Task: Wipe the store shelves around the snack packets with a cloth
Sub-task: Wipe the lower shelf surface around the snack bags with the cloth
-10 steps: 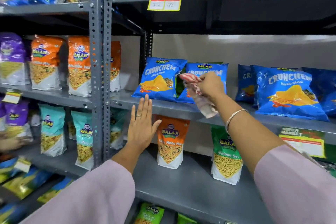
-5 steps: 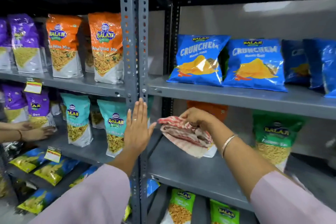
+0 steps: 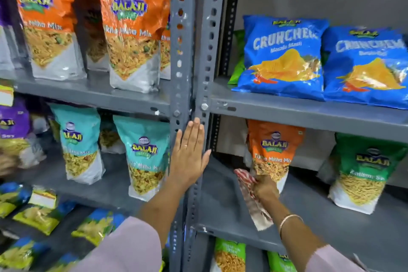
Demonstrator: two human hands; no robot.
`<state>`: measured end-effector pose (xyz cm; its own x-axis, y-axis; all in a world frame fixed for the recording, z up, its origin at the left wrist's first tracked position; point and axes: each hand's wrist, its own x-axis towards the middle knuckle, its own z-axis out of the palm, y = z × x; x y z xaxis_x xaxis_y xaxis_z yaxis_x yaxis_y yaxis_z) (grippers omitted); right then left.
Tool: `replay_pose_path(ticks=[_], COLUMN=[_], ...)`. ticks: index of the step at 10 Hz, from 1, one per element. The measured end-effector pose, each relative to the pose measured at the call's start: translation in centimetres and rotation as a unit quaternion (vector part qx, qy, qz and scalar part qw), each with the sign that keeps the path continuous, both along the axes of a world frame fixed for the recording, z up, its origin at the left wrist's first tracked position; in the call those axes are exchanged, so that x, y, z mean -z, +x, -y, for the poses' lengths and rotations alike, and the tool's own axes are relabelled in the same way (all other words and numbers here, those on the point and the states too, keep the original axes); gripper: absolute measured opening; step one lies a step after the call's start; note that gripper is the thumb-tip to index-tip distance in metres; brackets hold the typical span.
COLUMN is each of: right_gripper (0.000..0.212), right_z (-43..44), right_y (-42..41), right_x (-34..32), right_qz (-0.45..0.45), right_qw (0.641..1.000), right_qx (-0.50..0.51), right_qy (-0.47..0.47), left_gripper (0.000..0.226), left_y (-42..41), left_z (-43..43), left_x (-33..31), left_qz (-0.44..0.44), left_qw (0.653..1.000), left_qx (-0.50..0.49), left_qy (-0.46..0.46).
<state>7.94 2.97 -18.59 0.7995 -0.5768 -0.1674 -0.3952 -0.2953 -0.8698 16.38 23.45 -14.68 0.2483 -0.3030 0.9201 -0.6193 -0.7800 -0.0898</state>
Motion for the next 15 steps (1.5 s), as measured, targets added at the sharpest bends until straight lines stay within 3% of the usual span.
replay_pose_path(ticks=[1,2,3,4,7,8,9,10,11,12,13,14,15], right_gripper=[0.059,0.051,0.058,0.064,0.049,0.047,0.042,0.033,0.039,0.052,0.067,0.065,0.056], right_z=[-1.6,-2.2,-2.2,-2.9,-5.2,-3.5,-0.6,1.1,-0.2,-3.3,-4.1,-2.5,-2.4], right_y=[0.1,1.1,1.6,3.0,2.3,1.3,1.3,2.1,2.8,1.5,1.5,3.8,6.4], right_x=[-0.6,2.8,8.7,9.6,9.2,7.4,4.2,2.7,4.8,9.4,11.1,11.2,10.9], right_qz=[-0.023,0.024,-0.194,-0.191,-0.058,-0.1,-0.212,-0.131,-0.033,-0.138,-0.084,-0.085,-0.163], right_qw=[0.986,0.948,0.916,0.914,0.906,0.861,0.81,0.904,0.975,0.892,0.825,0.852,0.903], right_qx=[-0.044,-0.098,-0.157,-0.152,-0.295,-0.436,-0.54,-0.406,-0.216,-0.296,-0.361,-0.315,-0.174], right_qy=[-0.156,-0.301,-0.315,-0.325,-0.297,-0.241,-0.087,-0.026,-0.042,-0.314,-0.427,-0.408,-0.358], left_gripper=[0.078,0.083,0.083,0.076,0.061,0.064,0.078,0.082,0.083,0.083,0.08,0.067,0.068], left_y=[0.2,0.4,0.7,0.8,0.5,0.4,0.2,0.2,0.4,0.4,0.3,0.3,0.4], left_z=[0.0,0.0,0.2,0.2,0.2,0.2,0.1,0.2,0.1,0.1,0.0,0.0,0.1], left_x=[0.1,0.0,0.4,0.4,0.3,0.3,0.1,0.1,0.2,0.2,-0.1,-0.3,-0.3], left_qz=[0.013,0.017,0.028,0.037,0.027,0.028,0.021,0.014,0.009,0.01,0.014,0.018,0.018], left_qw=[1.0,1.0,1.0,0.999,1.0,1.0,1.0,1.0,1.0,1.0,1.0,1.0,1.0], left_qx=[0.012,0.016,0.012,0.021,0.008,0.008,0.001,-0.003,-0.008,-0.009,-0.019,-0.024,-0.011], left_qy=[-0.002,-0.002,-0.006,-0.004,0.001,-0.005,-0.004,-0.001,0.003,0.01,0.014,0.004,-0.006])
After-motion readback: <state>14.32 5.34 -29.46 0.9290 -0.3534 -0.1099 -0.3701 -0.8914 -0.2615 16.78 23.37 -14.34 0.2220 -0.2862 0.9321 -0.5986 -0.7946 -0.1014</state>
